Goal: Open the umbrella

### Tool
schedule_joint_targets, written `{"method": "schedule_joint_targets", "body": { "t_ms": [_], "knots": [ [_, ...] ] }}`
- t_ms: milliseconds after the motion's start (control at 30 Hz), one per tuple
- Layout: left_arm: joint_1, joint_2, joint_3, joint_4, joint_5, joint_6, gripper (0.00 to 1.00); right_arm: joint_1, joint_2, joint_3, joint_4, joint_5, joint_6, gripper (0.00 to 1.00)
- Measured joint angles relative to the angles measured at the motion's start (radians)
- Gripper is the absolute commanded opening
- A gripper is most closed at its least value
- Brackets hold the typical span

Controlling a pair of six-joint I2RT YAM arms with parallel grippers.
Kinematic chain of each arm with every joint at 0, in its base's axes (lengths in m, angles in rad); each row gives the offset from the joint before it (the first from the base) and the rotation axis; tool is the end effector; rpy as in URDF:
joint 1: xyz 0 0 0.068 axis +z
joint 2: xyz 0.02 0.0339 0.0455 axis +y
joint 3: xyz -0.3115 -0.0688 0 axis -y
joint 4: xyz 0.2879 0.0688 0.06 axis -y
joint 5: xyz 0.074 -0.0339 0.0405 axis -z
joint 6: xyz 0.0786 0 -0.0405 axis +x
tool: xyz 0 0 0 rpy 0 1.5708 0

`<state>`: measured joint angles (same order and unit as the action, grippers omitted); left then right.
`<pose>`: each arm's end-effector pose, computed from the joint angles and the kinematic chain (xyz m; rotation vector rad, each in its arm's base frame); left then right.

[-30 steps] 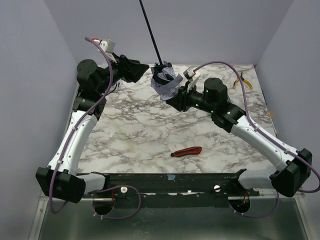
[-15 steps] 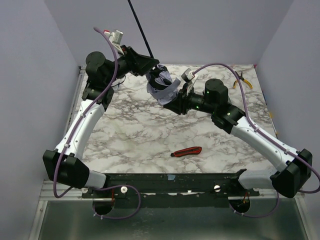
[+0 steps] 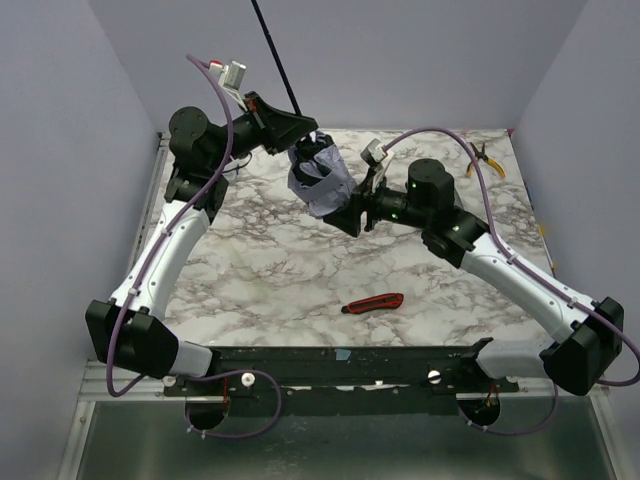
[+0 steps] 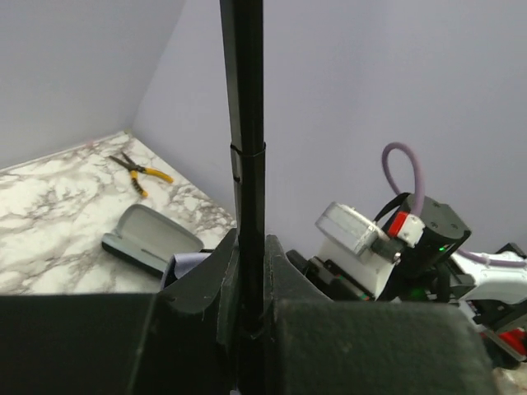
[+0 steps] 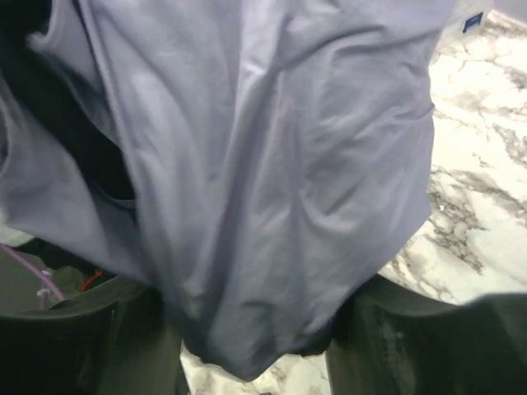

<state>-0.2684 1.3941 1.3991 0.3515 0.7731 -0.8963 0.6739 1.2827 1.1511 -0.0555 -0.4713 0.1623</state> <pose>0.3469 -0.1523 0.5270 0.3152 1.4361 -1.4356 0.2640 0.2565 0.4071 -0.8088 1.6652 1.0092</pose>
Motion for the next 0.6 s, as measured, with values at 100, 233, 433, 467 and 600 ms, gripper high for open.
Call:
{"method": "schedule_joint_targets", "body": {
  "t_ms": [100,233,433,467,600],
  "knots": [
    [0.018,-0.017,-0.001,-0.071,0.001,0.095,0.00,-0.002,0.000,0.005,-0.011,0.015,0.013,0.90],
    [0.062,-0.061,-0.007,-0.187,-0.010,0.280,0.00,-0.018,0.000,0.024,-0.045,0.021,0.011,0.95],
    [0.131,-0.158,-0.069,-0.288,-0.076,0.532,0.00,-0.121,-0.017,0.019,-0.148,0.021,0.019,0.97],
    [0.135,-0.180,-0.092,-0.303,-0.095,0.586,0.00,-0.153,-0.021,0.016,-0.166,0.021,0.024,0.97],
    [0.136,-0.225,-0.140,-0.346,-0.158,0.744,0.00,-0.298,-0.030,0.014,-0.227,0.024,0.043,1.00]
  ]
}}
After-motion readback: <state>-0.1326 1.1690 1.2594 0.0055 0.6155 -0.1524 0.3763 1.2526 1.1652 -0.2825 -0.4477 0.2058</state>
